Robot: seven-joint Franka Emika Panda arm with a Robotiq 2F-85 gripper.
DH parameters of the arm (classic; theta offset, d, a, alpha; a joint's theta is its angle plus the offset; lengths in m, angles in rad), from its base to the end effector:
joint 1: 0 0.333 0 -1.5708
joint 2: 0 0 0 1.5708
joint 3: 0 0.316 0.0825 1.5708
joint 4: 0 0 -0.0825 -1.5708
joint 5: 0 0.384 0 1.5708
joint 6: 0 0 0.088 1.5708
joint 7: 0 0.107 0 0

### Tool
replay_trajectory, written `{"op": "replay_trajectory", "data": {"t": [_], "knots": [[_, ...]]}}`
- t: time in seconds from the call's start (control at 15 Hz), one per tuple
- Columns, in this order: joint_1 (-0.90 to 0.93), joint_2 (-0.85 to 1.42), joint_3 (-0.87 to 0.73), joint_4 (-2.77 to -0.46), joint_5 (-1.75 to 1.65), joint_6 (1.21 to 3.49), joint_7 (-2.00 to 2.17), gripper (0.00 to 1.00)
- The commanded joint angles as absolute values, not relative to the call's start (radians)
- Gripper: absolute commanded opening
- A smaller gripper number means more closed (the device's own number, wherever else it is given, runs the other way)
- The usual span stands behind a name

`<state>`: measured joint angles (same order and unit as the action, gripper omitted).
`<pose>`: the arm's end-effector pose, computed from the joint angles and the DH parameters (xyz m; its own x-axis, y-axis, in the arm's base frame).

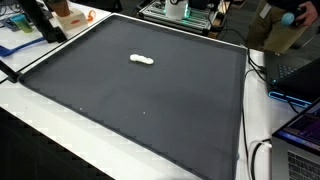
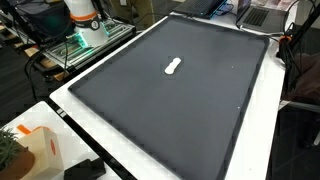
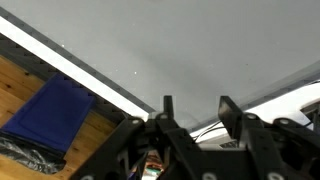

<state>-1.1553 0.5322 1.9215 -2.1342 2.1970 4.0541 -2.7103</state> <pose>0.3944 0.1422 0.4485 0.6168 0.6664 0.4189 0.6365 -0.7353 0.2326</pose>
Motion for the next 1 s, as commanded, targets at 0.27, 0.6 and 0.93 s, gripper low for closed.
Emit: {"op": "replay_trajectory", "data": {"t": [0.27,0.6,0.93], "knots": [[-1.055,0.491,1.822,-2.119,2.204,4.088,-2.491,0.85],[-0.889,0.402,1.674,-2.139,2.214,4.06,-2.158,1.0],[-0.775,0.291,1.57,-2.245,2.208,4.039,-1.819,0.99]]}}
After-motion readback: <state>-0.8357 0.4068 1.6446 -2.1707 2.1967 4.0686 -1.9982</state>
